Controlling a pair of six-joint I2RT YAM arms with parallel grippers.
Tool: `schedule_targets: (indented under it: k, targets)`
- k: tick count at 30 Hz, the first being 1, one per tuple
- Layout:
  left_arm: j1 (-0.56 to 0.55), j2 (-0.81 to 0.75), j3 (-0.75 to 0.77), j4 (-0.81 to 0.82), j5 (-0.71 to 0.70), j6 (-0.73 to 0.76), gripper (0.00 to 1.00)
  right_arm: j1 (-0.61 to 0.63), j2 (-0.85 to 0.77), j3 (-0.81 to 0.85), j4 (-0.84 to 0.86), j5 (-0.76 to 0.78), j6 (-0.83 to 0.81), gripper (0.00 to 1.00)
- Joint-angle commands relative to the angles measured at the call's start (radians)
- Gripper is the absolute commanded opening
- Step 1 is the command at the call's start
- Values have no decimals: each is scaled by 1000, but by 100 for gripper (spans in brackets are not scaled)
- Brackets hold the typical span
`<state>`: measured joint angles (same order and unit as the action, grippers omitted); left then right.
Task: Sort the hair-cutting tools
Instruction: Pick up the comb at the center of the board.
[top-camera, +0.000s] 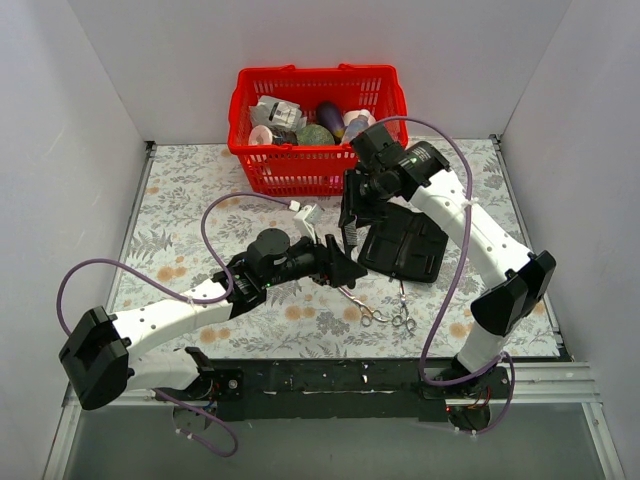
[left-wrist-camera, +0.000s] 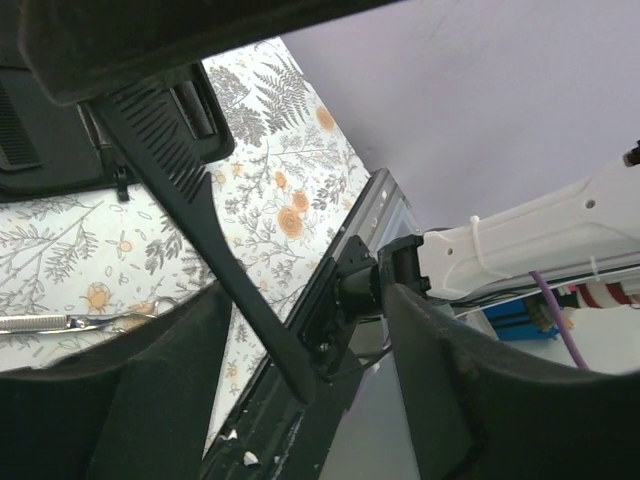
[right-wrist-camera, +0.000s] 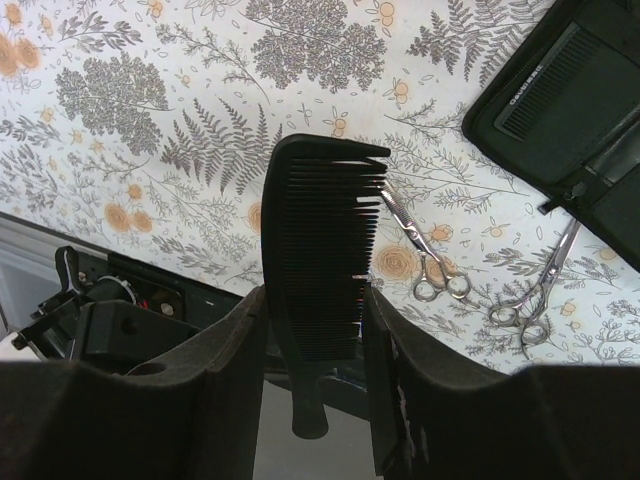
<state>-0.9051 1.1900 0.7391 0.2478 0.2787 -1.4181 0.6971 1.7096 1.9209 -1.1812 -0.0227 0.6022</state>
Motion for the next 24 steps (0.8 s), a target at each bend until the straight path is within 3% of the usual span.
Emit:
schedule_targets:
  k: [1, 14, 17, 18, 19, 22, 24]
  targets:
    - [5, -1, 2, 25, 31, -2, 53, 15, 24, 61, 20, 4, 16, 15]
    - [5, -18, -6, -22, 40, 4, 0, 38, 27, 102, 20, 69, 39, 13]
    - [6, -18, 14, -61, 37, 11, 0, 45, 12, 96, 9, 93, 38, 15]
    - [6, -18, 23, -82, 42, 15, 0, 45, 4, 90, 8, 99, 27, 19]
    - [8, -18, 31, -99, 51, 19, 0, 47, -13, 79, 9, 102, 16, 33]
    - [9, -4, 106, -200, 89, 50, 0, 48, -56, 55, -20, 130, -34, 56]
    - [8, 13, 176, -313, 155, 88, 0, 47, -117, 6, -29, 161, -77, 65]
